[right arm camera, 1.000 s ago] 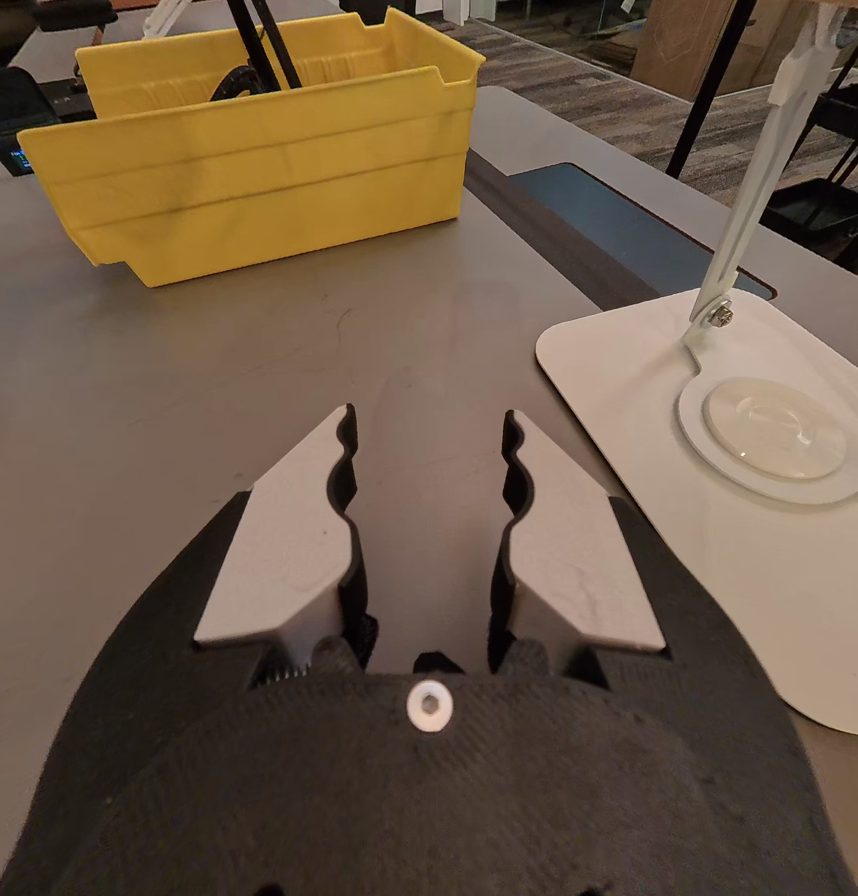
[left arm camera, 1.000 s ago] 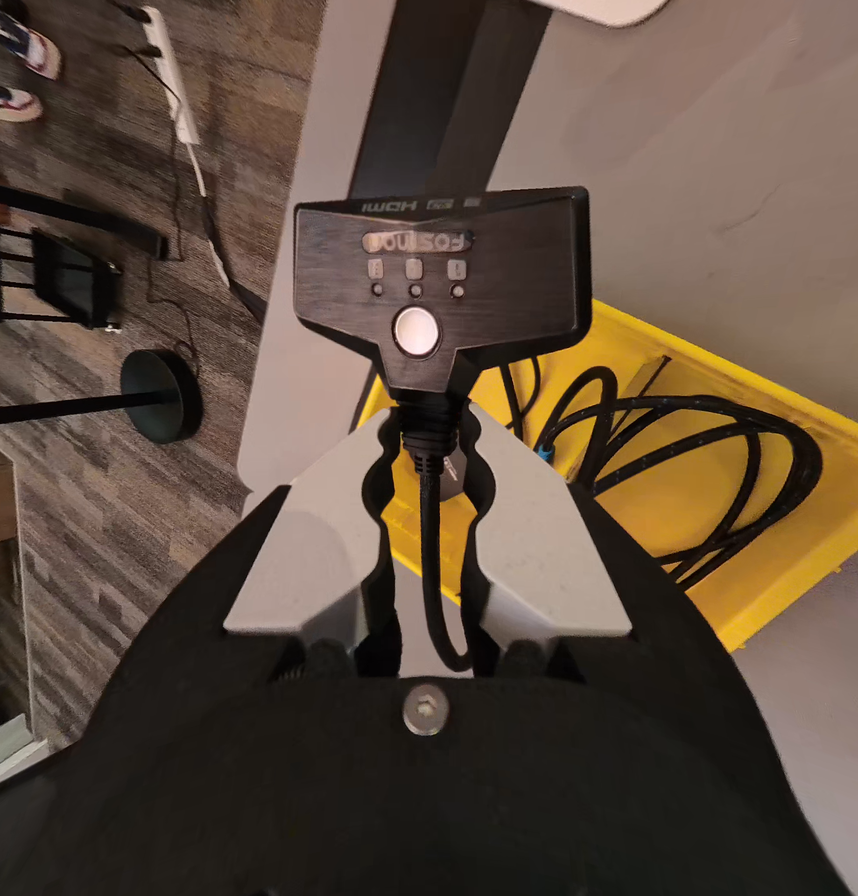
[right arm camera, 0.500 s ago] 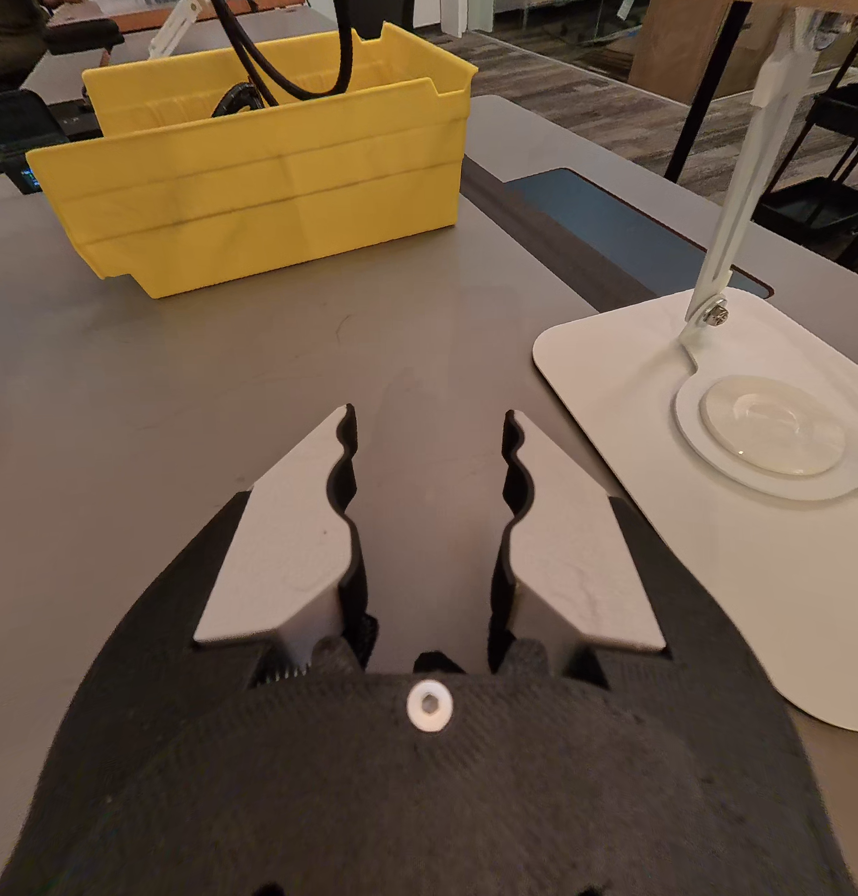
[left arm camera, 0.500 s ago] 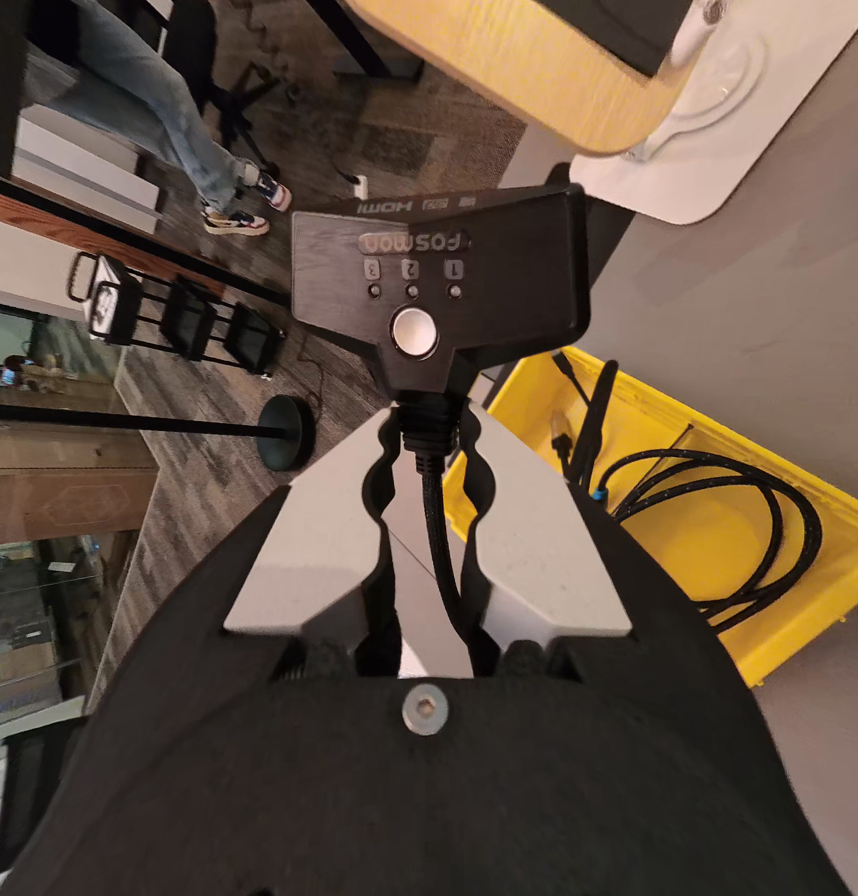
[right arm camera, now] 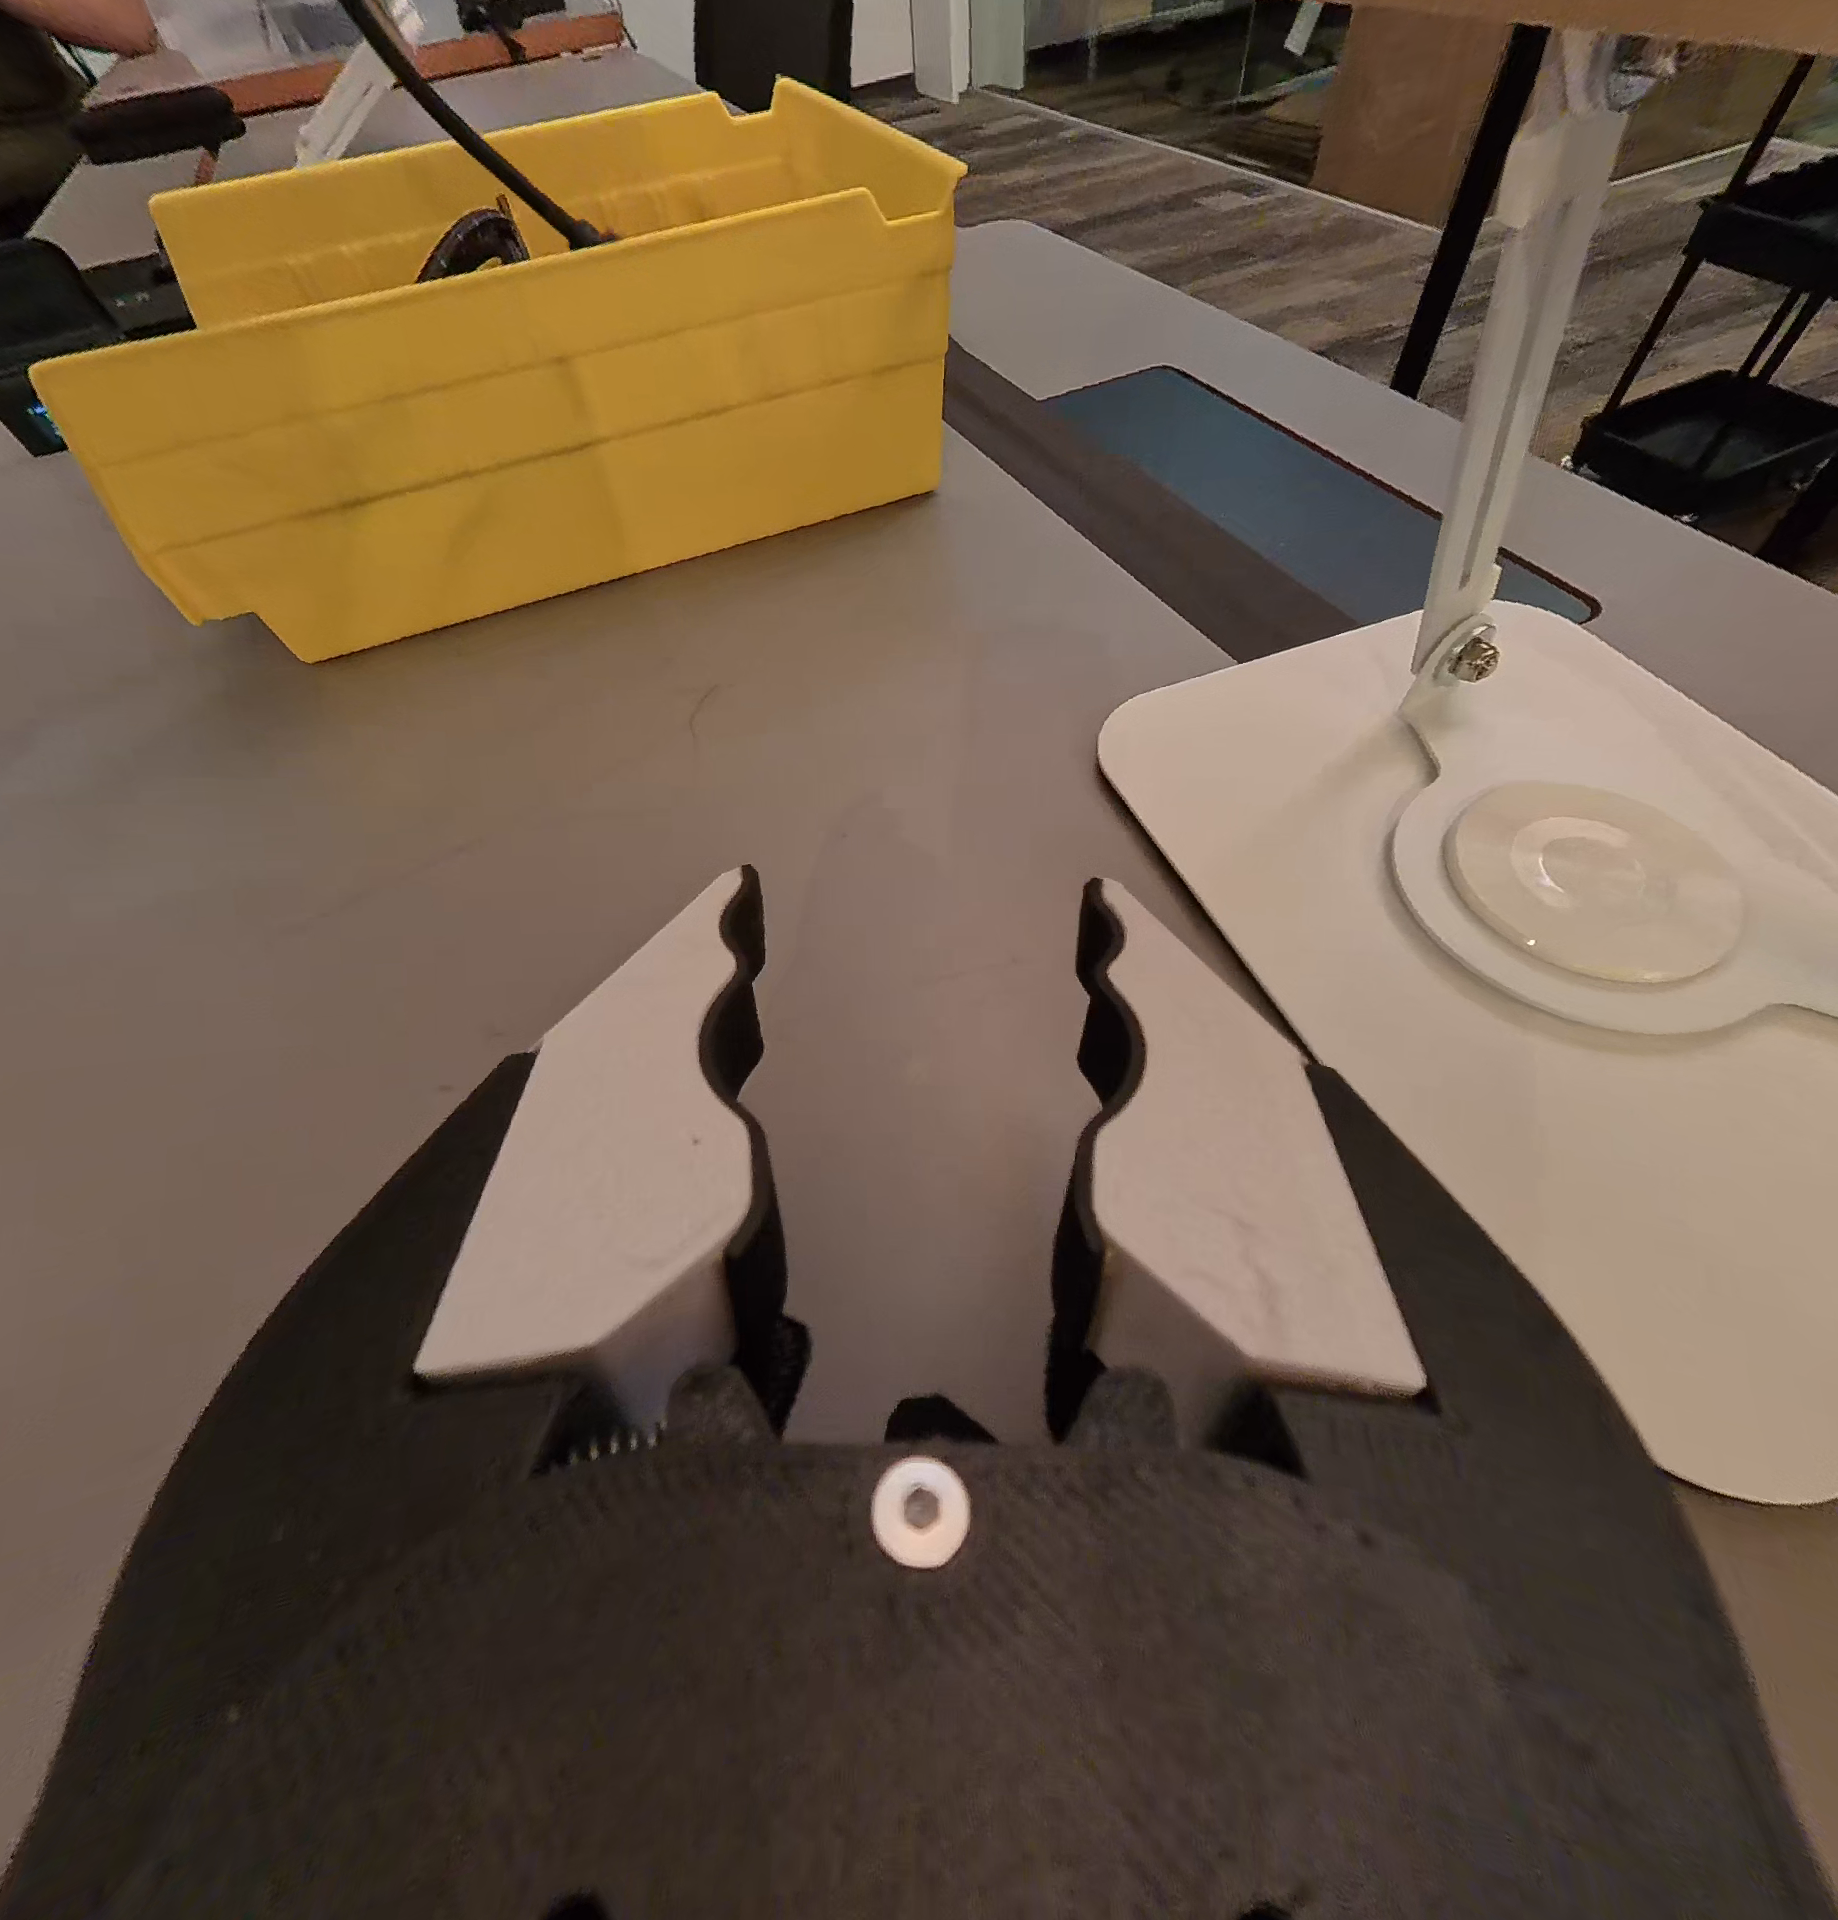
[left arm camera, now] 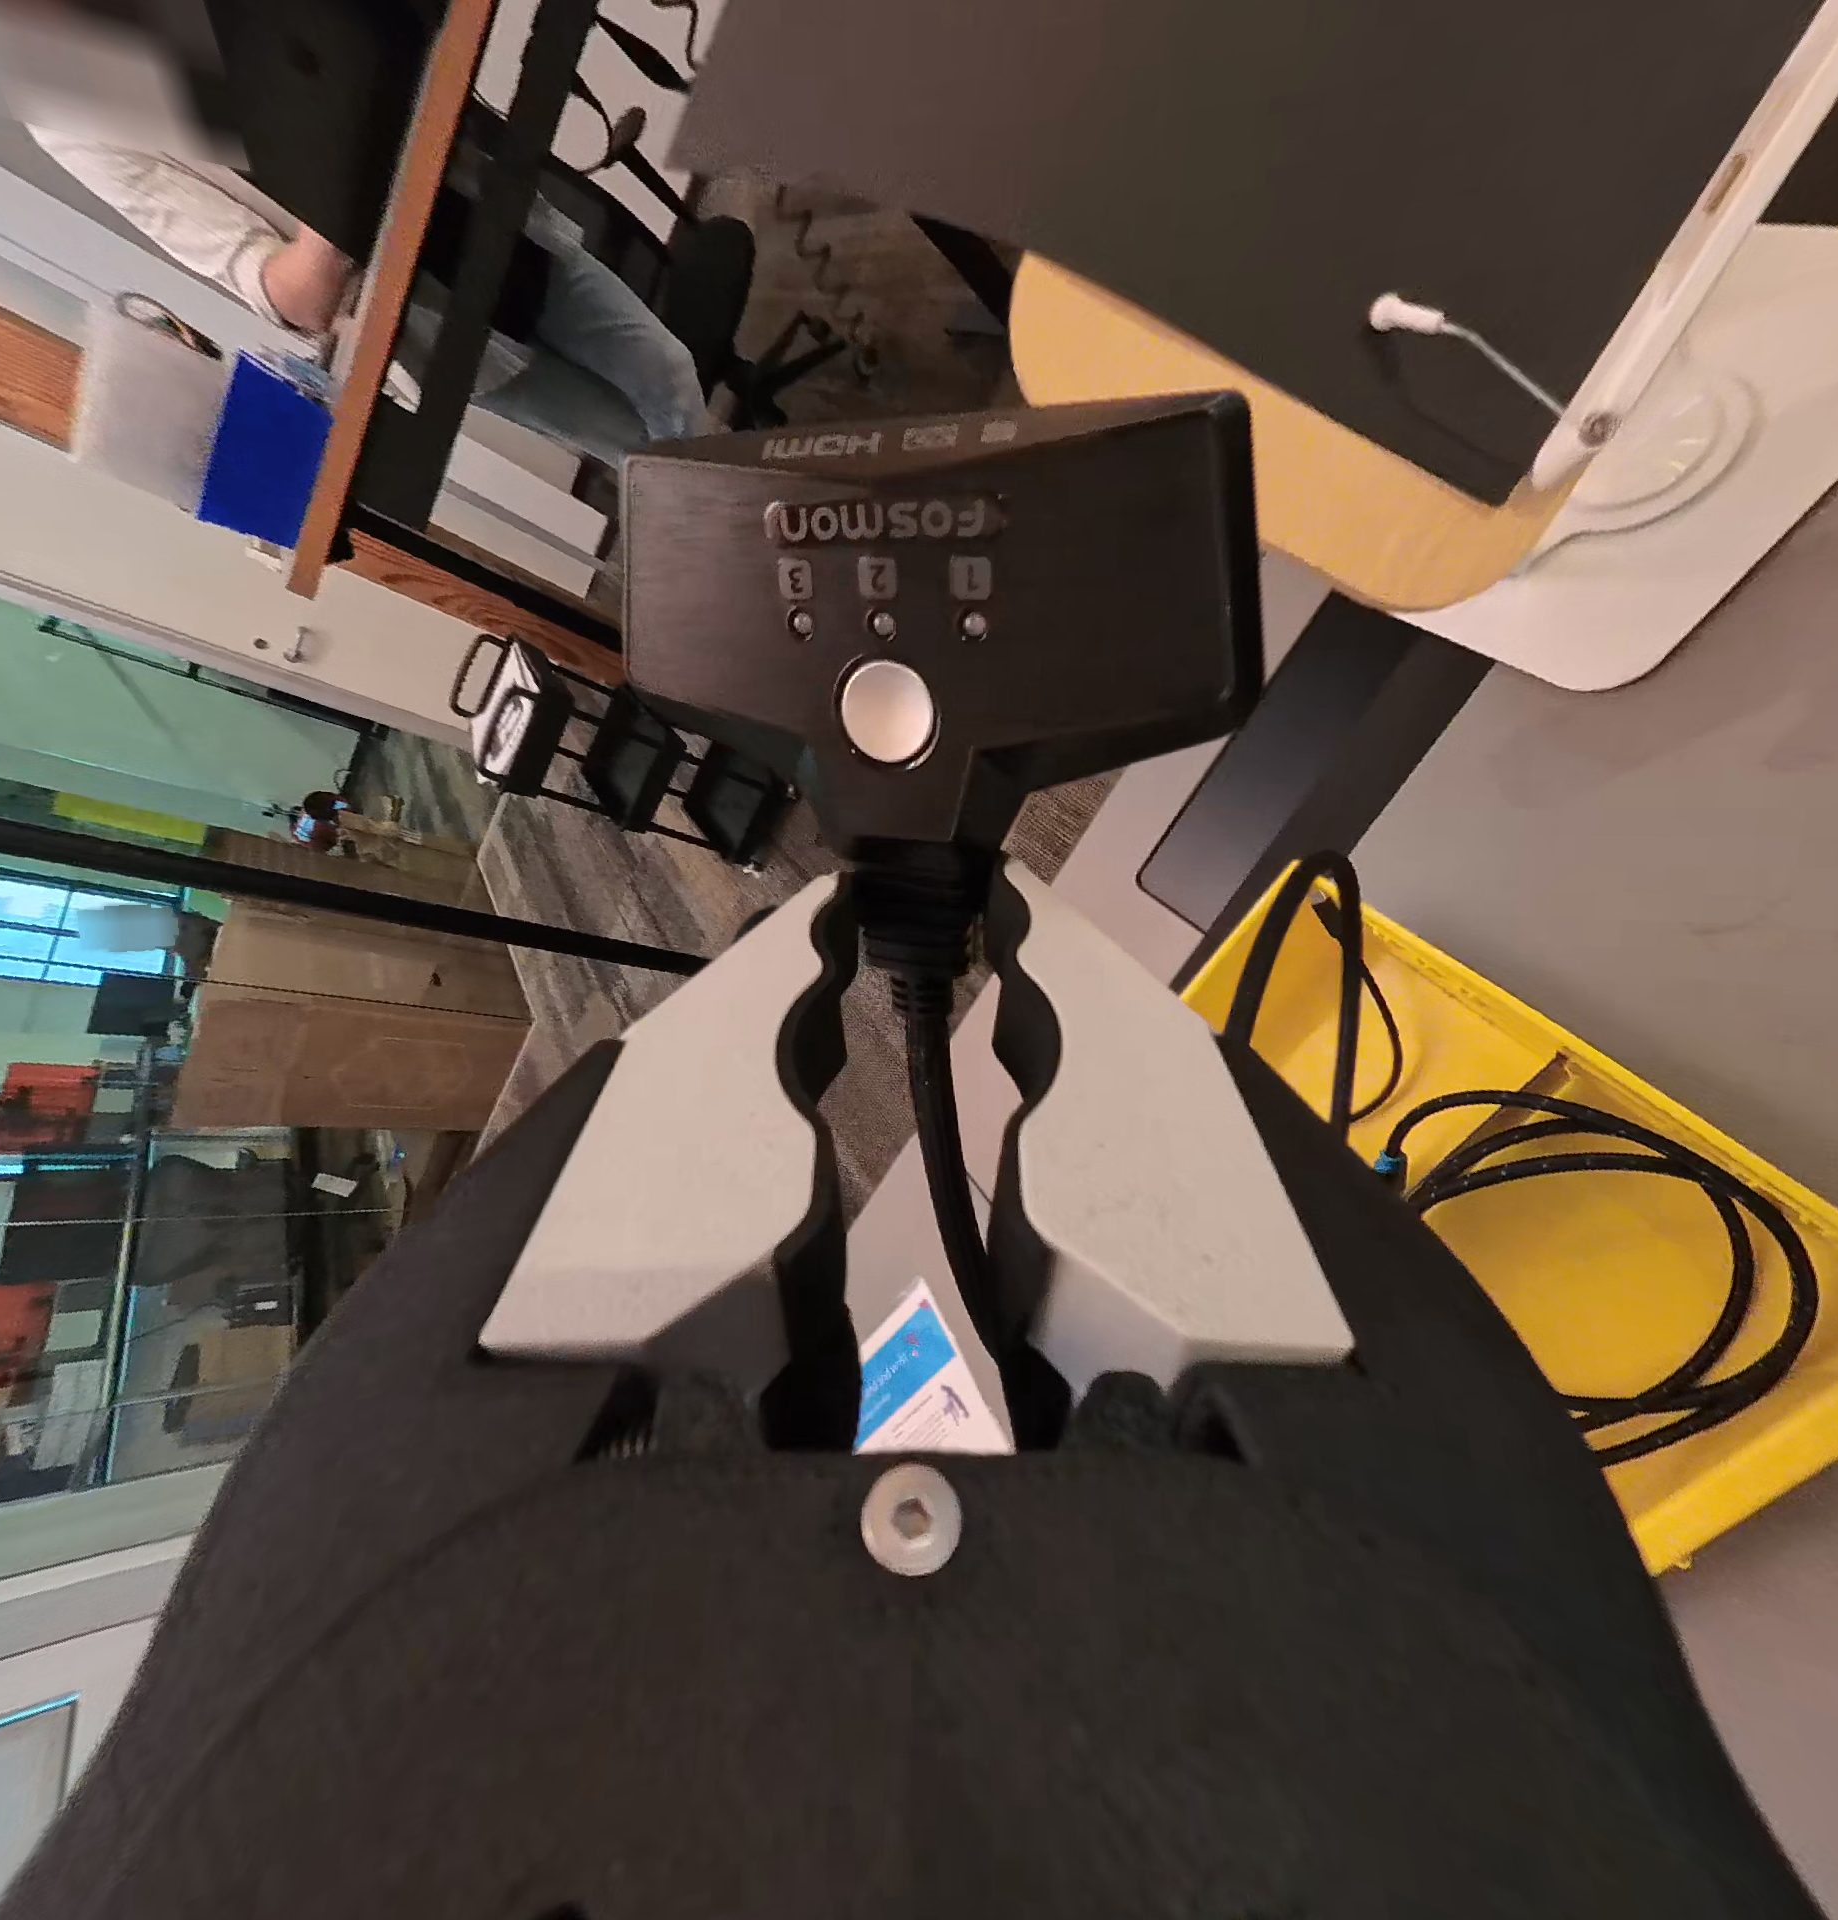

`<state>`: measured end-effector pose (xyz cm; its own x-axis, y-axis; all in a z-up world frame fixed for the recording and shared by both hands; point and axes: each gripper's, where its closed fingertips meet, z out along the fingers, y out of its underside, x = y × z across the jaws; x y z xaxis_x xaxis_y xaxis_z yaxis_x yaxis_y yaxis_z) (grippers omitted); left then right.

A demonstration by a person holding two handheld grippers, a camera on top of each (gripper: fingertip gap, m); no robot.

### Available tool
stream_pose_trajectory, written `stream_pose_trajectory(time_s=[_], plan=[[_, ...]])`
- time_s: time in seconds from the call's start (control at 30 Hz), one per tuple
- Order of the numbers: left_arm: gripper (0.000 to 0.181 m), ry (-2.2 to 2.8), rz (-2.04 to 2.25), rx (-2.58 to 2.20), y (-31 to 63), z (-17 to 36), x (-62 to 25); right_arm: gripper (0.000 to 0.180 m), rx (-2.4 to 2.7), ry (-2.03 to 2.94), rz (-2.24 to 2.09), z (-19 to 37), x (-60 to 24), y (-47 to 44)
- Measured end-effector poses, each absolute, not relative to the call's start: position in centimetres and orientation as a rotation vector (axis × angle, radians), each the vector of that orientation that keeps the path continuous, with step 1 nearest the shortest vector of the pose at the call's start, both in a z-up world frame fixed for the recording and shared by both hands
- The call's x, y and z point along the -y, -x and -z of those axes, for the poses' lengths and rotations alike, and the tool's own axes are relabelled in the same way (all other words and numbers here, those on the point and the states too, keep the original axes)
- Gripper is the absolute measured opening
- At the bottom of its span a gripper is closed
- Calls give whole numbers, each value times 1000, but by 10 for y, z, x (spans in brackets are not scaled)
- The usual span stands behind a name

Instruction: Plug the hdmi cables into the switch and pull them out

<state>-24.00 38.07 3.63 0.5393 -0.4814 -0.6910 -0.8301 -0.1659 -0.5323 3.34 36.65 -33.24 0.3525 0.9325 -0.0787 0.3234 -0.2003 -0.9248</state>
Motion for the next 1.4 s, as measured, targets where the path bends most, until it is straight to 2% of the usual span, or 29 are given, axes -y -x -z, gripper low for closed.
stream_pose_trajectory(time_s=[0.4,0.57,0.7,0.8,1.4], plan=[[23,1693,-403,-1112,171,-125,-336,60,1126,1770,-859,338,-371,-41],[23,1640,-198,-1186,117,-139,-302,61,1142,1803,-869,342,-372,-47],[23,1641,-74,-1231,84,-127,-283,61,1156,1826,-872,346,-373,-53],[23,1694,66,-1265,61,-94,-273,61,1153,1841,-878,347,-376,-59],[22,2137,335,-1490,9,205,-282,60,1108,1872,-916,347,-385,-76]])
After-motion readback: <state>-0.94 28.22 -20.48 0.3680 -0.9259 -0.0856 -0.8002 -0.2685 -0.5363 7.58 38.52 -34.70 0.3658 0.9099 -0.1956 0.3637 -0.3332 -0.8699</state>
